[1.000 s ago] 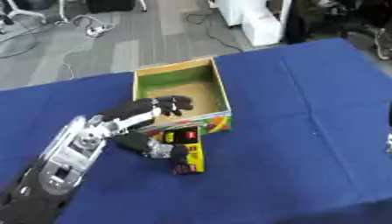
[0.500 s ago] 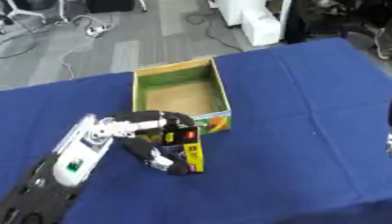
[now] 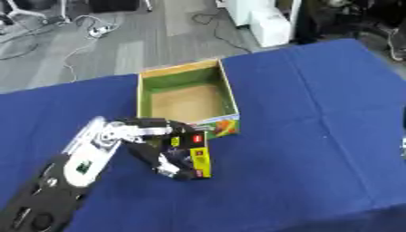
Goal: Pick up objects on the table and place them in the box.
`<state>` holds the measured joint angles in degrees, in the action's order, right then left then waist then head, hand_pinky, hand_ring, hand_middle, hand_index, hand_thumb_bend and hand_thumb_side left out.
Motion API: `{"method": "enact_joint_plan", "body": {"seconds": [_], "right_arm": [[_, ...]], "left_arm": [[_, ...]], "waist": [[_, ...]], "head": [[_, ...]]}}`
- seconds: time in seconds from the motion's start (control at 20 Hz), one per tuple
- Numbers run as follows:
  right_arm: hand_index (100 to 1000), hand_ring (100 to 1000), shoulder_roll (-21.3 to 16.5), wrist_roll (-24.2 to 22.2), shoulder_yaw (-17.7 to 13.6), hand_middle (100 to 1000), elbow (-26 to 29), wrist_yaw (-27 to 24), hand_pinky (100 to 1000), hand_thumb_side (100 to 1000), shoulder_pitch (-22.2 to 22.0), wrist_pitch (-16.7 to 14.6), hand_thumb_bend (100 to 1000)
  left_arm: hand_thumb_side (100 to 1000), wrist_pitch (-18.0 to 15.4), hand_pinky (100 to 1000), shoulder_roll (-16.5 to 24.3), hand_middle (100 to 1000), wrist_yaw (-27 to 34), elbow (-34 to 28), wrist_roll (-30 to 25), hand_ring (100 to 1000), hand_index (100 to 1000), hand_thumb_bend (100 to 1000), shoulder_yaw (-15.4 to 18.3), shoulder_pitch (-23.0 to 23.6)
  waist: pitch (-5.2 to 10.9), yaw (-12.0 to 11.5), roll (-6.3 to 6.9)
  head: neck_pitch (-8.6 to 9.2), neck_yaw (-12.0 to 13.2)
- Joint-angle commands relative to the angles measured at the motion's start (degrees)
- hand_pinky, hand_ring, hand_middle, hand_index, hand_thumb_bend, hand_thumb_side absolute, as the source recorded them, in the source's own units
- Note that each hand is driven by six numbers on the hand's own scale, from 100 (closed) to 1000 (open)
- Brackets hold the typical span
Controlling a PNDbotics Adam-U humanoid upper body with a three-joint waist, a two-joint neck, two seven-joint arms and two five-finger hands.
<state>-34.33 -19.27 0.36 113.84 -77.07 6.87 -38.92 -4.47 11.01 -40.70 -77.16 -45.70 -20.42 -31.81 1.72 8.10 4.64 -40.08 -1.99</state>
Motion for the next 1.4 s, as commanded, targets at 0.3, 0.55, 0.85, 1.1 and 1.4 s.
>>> {"method": "enact_joint_plan", "body": {"seconds": [0.3,0.55,0.85,1.1,1.4], "right_arm": [[665,439,-1.38,0.43,-0.57,518,0.75,-0.03,284,1000,0.15,0.76,100],[662,437,-1.29,0.74,-0.63,515,0.75,-0.12,281,1000,0.15,1.16,100],[661,437,-1.27,0.91,-0.69,514,0.75,-0.1,281,1000,0.01,1.44,100],[661,437,-1.28,0.92,-0.71,516,0.75,0.01,281,1000,-0.14,1.59,100],[661,438,-1.31,0.98,-0.76,517,0.75,-0.06,281,1000,-0.2,1.64,100]], "left_arm": [[432,-6.9,100,-0.44,517,-11.29,2.12,28.02,297,530,488,1.65,-1.08],[308,-8.58,100,-1.36,350,-8.3,5.22,44.54,100,435,520,2.45,-0.65],[289,-8.14,100,-1.48,315,-2.2,3.87,52.04,100,407,522,2.77,-0.84],[273,-6.69,100,-0.61,308,1.22,-0.36,51.31,100,352,530,2.78,-1.45],[286,-3.61,100,-0.37,302,4.16,-3.23,51.1,100,356,503,3.61,-2.41]], "waist": [[0.43,0.07,-0.32],[0.39,0.08,-0.35],[0.44,0.01,-0.4],[0.5,-0.1,-0.39],[0.61,-0.14,-0.45]], "head": [[0.13,0.0],[0.16,-0.1],[0.42,-0.01],[0.66,0.01],[1.17,0.55]]}}
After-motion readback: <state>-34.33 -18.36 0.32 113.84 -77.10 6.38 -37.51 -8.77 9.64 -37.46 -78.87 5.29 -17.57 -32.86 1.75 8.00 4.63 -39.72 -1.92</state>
